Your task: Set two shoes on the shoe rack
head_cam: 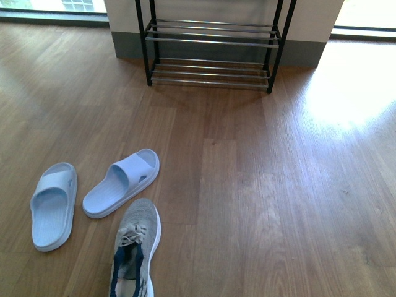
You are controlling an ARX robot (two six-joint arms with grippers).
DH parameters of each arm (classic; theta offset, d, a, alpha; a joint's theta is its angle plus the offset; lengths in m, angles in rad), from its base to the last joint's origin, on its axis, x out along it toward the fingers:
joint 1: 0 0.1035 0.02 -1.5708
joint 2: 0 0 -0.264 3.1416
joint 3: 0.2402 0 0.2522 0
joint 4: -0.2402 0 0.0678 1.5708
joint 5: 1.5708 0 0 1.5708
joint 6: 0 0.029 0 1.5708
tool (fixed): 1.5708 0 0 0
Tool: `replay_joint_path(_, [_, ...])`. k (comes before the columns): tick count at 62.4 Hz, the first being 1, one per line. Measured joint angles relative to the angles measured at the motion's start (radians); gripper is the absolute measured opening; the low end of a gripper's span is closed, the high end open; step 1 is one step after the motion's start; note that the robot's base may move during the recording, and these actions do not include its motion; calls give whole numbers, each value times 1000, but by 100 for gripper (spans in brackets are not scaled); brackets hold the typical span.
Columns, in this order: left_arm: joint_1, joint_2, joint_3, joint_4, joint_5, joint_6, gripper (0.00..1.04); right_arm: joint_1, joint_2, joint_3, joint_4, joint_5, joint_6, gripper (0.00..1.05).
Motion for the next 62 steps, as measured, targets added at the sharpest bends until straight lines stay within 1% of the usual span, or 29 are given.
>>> replay_joint_path(35, [-2,-2,-1,-1,-8,-2,95,0,0,0,0,0,0,3])
replay_joint_path(37, [1,-3,-2,1,6,0,95,0,0,0,0,0,0,3])
replay_joint_path(38, [16,-15,-9,18,63,10,92,0,0,0,0,0,0,3])
replay_joint_path(39, [27,-22,-14,30,82,10,91,0,0,0,0,0,0,3])
replay_joint_path(40, [53,-35,-24,51,169,13,87,0,0,0,0,0,0,3])
replay_joint_path(41, [65,-42,-29,59,202,14,85,0,0,0,0,0,0,3])
replay_joint_path(42, [87,-56,-36,69,266,16,82,0,0,0,0,0,0,3])
replay_joint_path(44, [103,-61,-36,77,344,19,76,0,0,0,0,0,0,3])
replay_joint_path(46, [111,-63,-35,84,391,20,71,0,0,0,0,0,0,3])
replay_joint_path(47, [114,-63,-36,84,402,21,69,0,0,0,0,0,0,3])
replay_joint_path(48, [119,-63,-37,82,426,24,64,0,0,0,0,0,0,3])
replay_joint_path(49, [119,-63,-37,83,431,24,62,0,0,0,0,0,0,3])
replay_joint_path(53, [120,-63,-37,85,439,26,49,0,0,0,0,0,0,3])
replay_joint_path(57, [122,-63,-37,85,439,27,39,0,0,0,0,0,0,3])
replay_joint_path(59, [122,-63,-37,85,439,27,35,0,0,0,0,0,0,3])
replay_joint_path(62, [122,-63,-37,85,439,27,26,0,0,0,0,0,0,3])
